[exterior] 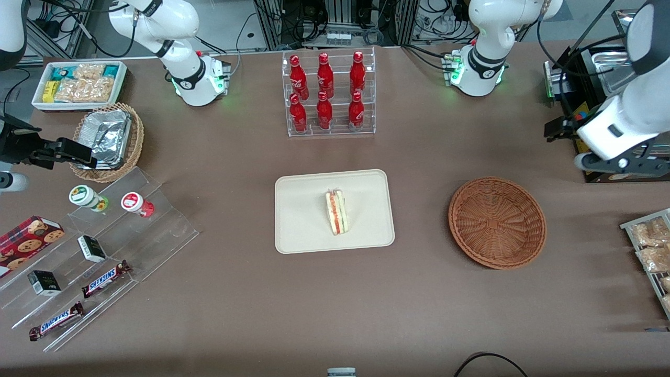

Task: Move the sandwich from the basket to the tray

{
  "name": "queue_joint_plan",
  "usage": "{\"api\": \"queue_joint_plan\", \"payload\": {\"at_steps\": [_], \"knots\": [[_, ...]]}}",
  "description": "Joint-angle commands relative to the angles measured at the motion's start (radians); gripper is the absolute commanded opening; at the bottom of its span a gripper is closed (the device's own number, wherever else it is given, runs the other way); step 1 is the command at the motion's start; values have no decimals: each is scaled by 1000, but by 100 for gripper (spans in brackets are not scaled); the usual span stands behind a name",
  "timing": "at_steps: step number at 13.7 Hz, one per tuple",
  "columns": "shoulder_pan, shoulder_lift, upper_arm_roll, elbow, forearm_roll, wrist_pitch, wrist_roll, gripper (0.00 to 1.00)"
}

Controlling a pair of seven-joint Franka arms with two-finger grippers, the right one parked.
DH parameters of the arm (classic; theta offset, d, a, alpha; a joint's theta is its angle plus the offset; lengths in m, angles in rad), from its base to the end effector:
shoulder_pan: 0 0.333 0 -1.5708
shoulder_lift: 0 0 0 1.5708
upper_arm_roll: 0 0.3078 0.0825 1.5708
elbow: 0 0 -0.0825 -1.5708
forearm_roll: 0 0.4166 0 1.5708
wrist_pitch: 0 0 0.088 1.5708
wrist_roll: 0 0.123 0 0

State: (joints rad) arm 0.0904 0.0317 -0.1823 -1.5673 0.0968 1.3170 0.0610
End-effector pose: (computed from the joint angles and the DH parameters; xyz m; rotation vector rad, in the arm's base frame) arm 0.5602 -0.0365 0.5670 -3.0093 0.2149 0.4252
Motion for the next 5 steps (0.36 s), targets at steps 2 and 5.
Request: {"api": "queue_joint_plan", "payload": {"at_steps": [2, 5], "knots": [[-134, -70, 156, -34, -20, -21, 11, 100], [-133, -69, 162, -42, -40, -12, 11, 100]]}}
